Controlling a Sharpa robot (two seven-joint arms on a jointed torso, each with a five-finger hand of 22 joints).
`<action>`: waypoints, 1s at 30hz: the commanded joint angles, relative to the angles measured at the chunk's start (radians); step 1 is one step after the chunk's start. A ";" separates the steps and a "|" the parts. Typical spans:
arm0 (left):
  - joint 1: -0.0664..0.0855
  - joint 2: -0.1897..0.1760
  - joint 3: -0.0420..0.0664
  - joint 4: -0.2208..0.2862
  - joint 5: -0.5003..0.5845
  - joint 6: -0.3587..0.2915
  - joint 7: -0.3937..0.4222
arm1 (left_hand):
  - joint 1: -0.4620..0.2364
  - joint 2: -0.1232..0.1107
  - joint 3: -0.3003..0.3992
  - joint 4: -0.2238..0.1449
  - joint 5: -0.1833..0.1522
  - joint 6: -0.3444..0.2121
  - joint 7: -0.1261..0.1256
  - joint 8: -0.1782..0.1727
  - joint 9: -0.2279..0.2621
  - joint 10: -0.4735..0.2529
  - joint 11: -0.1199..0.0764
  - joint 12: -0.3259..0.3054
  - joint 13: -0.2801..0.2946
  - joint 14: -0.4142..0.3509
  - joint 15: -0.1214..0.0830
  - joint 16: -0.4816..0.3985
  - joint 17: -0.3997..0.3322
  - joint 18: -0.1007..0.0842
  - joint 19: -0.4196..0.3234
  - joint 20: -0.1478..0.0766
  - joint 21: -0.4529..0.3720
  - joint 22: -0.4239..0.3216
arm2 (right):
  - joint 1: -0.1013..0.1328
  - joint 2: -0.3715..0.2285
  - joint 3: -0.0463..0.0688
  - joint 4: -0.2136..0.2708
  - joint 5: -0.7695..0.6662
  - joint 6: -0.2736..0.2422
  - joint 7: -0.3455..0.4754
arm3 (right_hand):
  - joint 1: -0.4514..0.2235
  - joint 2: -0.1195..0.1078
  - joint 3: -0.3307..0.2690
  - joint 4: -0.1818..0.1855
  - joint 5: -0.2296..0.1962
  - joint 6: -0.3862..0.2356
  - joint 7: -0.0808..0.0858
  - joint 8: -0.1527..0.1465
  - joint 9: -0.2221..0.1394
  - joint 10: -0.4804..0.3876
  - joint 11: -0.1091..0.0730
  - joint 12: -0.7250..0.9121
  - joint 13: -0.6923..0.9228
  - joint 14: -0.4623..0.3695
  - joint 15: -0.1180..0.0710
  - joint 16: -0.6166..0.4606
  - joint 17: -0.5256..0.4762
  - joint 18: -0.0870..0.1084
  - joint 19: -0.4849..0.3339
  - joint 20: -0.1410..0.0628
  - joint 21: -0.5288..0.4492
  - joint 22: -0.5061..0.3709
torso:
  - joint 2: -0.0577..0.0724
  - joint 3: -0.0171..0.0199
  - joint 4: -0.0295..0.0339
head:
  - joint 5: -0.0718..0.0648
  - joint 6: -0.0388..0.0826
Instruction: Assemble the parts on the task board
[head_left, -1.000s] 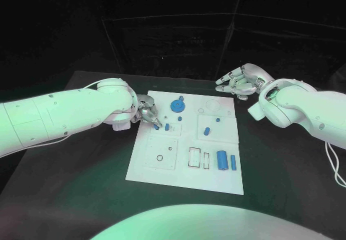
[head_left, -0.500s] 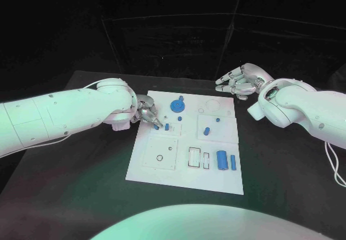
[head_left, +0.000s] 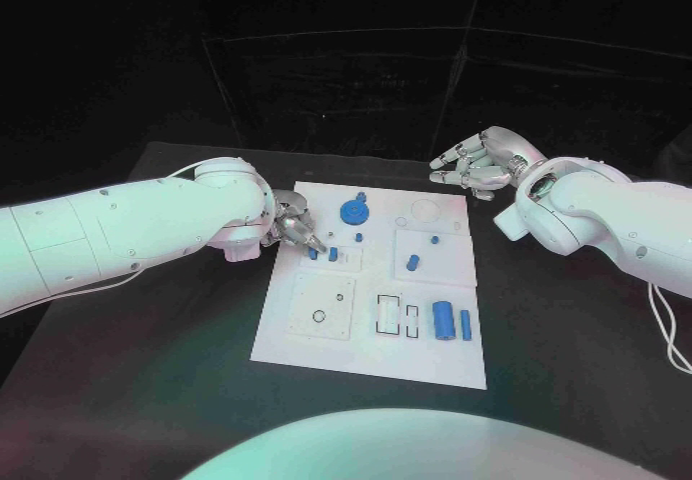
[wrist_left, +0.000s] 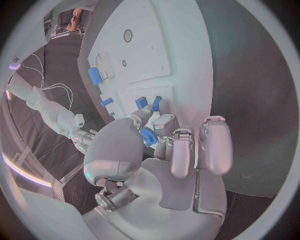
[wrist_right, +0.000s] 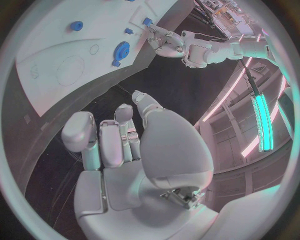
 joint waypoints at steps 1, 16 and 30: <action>0.001 0.001 0.000 -0.002 0.005 0.000 -0.007 | -0.015 -0.001 -0.007 0.009 0.004 0.000 0.007 0.006 0.002 0.010 0.000 0.003 0.002 0.107 -0.006 0.003 0.263 -0.005 0.022 -0.009 0.007 0.015 | 0.002 0.000 0.001 0.002 0.002 -0.007 0.011 | -0.007 0.000 0.003 0.002 0.005 -0.006 0.000 0.005 -0.001 -0.009 0.000 -0.005 -0.002 0.032 -0.002 -0.005 -0.002 0.009 -0.008 0.002 -0.007 -0.002 | 0.000 -0.0001 -0.0005 | -0.001 0.001; 0.001 -0.015 0.001 0.009 0.022 -0.043 -0.004 | -0.058 -0.028 -0.075 0.039 0.004 -0.006 0.009 0.011 0.003 0.001 0.002 -0.007 -0.012 0.107 -0.004 0.003 0.263 -0.004 0.021 -0.008 0.003 0.013 | 0.002 0.001 0.001 0.000 0.002 -0.002 0.010 | -0.014 0.000 0.005 0.006 0.006 -0.007 0.000 0.005 -0.001 -0.012 0.000 -0.007 -0.005 0.029 -0.001 -0.014 -0.014 0.011 -0.012 0.002 -0.013 -0.014 | -0.001 -0.0009 0.0003 | -0.001 0.002; 0.002 -0.058 0.002 0.027 0.212 -0.249 0.146 | 0.015 -0.007 -0.122 0.048 0.003 -0.175 0.088 -0.097 -0.069 -0.224 0.069 -0.243 -0.313 0.085 0.051 -0.046 0.186 0.031 -0.050 0.036 -0.143 -0.148 | 0.002 0.002 0.001 -0.006 0.002 -0.001 0.011 | -0.016 0.000 0.005 0.007 0.007 -0.008 0.000 0.005 -0.001 -0.012 0.000 -0.008 -0.005 0.029 -0.001 -0.015 -0.015 0.011 -0.013 0.002 -0.014 -0.016 | 0.000 -0.0006 0.0002 | -0.006 0.008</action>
